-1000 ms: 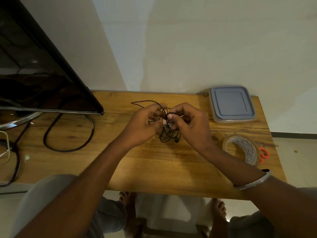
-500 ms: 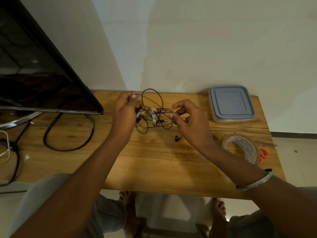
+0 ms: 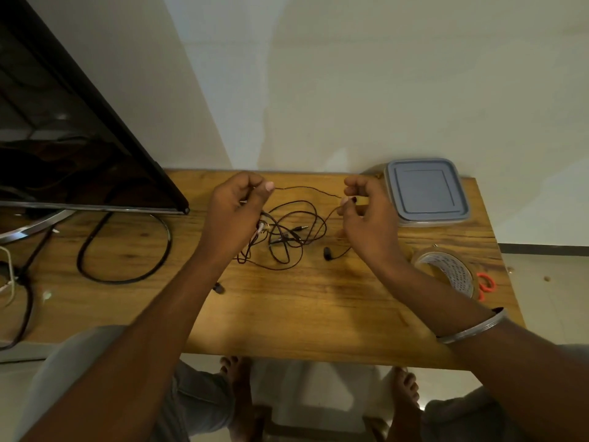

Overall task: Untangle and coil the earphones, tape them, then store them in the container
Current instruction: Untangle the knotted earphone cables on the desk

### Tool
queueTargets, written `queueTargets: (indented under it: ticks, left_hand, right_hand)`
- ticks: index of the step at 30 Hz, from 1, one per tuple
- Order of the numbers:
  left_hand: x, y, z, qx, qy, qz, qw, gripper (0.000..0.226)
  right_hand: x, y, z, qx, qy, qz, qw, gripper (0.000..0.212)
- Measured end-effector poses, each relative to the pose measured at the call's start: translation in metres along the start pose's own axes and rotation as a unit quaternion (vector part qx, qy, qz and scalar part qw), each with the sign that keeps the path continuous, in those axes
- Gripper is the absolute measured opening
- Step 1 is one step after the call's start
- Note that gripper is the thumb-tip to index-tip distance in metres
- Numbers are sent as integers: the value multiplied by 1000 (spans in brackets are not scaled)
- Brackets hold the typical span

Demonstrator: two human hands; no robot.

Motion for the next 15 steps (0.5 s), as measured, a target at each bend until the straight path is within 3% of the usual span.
queueTargets:
  ticks: [4,7,10,12,13,15]
  left_hand:
    - [1,-21,-2,147,13,184,972,17]
    - [8,-28,-12,256,1,286,923,19]
    - [15,-30,-22,378,-7,370,849,22]
    - [15,-30,-25,443,-20,388,808,26]
    - [13,-30,-24,452,-21,384,805,26]
    - [8,-35,-17,396,3,361,844,22]
  right_hand:
    - [12,-18,-5,149,-23,134,979,39]
    - [24,-38,-13,111,-58,216,968,25]
    - [42,-44,-36,1,-217,152,964,24]
    - [54,-38,-47,-6,-275,118,954,23]
    - [56,-36,-48,2,-273,126,954,20]
    - [51,-34,-43,-5,-238,144,960,17]
Point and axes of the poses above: each hand's wrist, its own x-axis away from the middle knuckle, its own z-axis out of the back of the hand, y = z × x, the point moved 8 cm from there along -x, towards the middle knuckle, and after that the axes turned 11 degrees about y, right-handed, at the moved point
